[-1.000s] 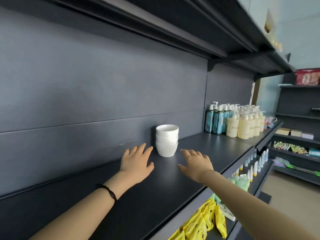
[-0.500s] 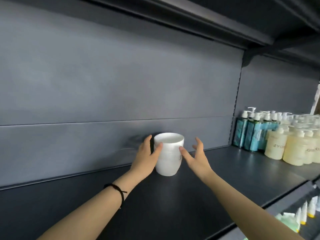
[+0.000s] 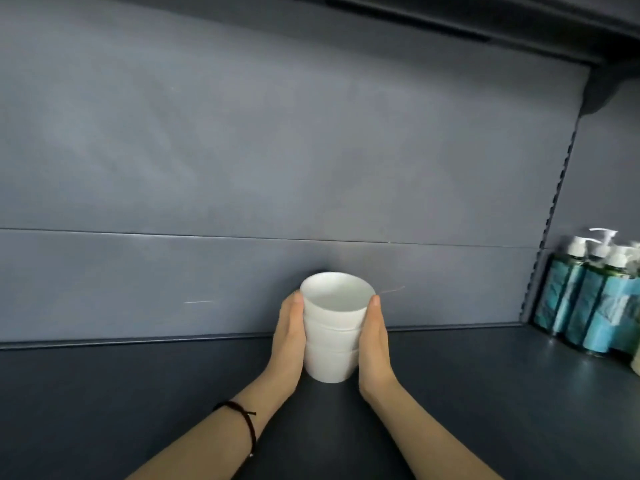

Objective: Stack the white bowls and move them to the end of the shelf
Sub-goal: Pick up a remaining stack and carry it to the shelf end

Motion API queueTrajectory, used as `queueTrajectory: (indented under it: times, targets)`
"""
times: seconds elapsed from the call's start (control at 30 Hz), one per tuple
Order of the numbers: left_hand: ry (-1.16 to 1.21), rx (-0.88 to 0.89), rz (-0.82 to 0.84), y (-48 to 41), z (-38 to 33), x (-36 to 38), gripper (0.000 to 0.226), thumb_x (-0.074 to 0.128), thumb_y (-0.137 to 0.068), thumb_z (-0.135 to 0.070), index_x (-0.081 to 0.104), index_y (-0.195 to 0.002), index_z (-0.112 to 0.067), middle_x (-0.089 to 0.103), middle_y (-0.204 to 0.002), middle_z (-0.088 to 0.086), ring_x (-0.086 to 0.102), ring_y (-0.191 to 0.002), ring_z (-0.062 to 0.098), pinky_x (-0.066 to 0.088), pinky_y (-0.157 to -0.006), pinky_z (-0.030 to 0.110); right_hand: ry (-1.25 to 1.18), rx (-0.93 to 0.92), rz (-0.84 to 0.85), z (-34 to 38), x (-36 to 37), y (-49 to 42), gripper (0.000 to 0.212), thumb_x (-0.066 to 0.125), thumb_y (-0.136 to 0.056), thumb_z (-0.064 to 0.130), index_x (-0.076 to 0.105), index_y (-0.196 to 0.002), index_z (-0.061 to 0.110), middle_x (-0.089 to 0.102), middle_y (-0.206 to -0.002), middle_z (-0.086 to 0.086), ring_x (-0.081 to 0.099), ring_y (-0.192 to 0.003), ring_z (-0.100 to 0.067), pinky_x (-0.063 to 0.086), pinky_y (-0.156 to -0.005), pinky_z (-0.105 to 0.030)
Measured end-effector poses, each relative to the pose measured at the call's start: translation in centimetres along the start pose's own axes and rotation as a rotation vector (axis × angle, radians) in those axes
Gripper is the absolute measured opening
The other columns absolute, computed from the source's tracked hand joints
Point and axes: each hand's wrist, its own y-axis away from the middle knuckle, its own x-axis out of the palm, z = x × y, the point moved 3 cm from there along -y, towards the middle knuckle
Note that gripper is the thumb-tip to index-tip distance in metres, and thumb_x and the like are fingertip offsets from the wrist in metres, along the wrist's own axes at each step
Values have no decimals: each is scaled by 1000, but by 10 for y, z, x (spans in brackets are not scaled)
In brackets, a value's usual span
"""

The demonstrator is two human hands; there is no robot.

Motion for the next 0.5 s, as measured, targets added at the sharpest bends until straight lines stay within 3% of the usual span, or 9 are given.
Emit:
queueTrajectory:
  times: [0.13,0.23,0.3,0.5]
  targets:
    - [10,16,62,4,3,6,59,32,-95,-64,61,-126,-22,70,-121,-2,64,-115,13,50,-96,32,-9,-15,53,0,0,-1,79,37,-71,85,59,-126,31,67,-124,7,62,-117,-8,46,-106,-39]
    - [-55,99,112,7,0,5,67,32,-90,-69,53,-132,-21,65,-126,-4,61,-113,0,48,-87,15,-8,-18,56,1,1,0,80,37,-73,85,59,-127,30,67,-125,5,61,-119,-11,45,-107,-42]
    - [-97,182,145,12,-2,4,62,38,-93,-62,41,-138,-20,57,-131,-7,57,-109,-11,46,-84,7,1,-20,58,3,1,2,75,36,-75,83,60,-124,31,68,-123,6,62,-118,-11,46,-106,-44]
    - [-98,253,205,18,-4,4,77,59,-74,-56,35,-141,-26,57,-132,-9,58,-117,1,49,-88,15,-17,6,30,7,-1,6,65,35,-73,80,63,-114,39,71,-113,10,66,-107,-8,51,-101,-43]
